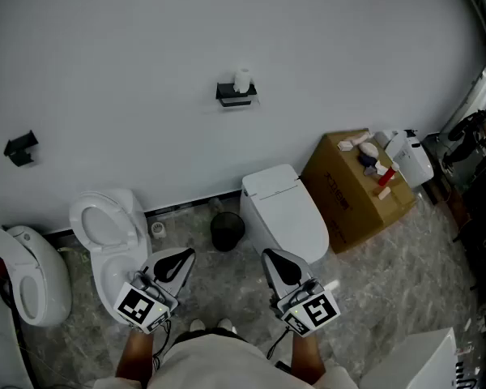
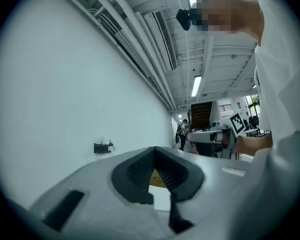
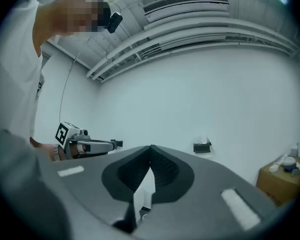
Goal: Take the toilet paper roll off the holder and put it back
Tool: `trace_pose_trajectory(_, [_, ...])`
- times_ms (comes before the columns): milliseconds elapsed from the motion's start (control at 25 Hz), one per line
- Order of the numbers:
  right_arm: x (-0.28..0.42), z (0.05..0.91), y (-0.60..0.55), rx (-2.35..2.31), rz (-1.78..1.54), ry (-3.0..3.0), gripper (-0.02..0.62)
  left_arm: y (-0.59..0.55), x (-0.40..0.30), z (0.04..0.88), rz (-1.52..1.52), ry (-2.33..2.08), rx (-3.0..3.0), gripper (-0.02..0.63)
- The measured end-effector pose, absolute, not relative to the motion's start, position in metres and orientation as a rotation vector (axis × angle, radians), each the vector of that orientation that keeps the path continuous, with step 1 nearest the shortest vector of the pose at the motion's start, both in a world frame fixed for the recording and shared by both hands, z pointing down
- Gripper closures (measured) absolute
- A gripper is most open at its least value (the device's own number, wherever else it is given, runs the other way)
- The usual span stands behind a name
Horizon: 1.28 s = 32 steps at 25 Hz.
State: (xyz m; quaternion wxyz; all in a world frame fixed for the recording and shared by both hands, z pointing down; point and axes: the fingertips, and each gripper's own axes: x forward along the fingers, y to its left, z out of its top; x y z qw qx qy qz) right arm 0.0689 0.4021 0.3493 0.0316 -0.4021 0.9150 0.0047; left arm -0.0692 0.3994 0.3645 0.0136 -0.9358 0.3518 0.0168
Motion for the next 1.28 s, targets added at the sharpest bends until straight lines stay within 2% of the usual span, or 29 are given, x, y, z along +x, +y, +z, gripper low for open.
trace_pose_trajectory(1280, [0.07, 0.362, 0.401, -1.244, 0.029, 2.874, 0.581, 0.402, -0.065, 0.381, 0.002, 1.178, -2.909, 0.606])
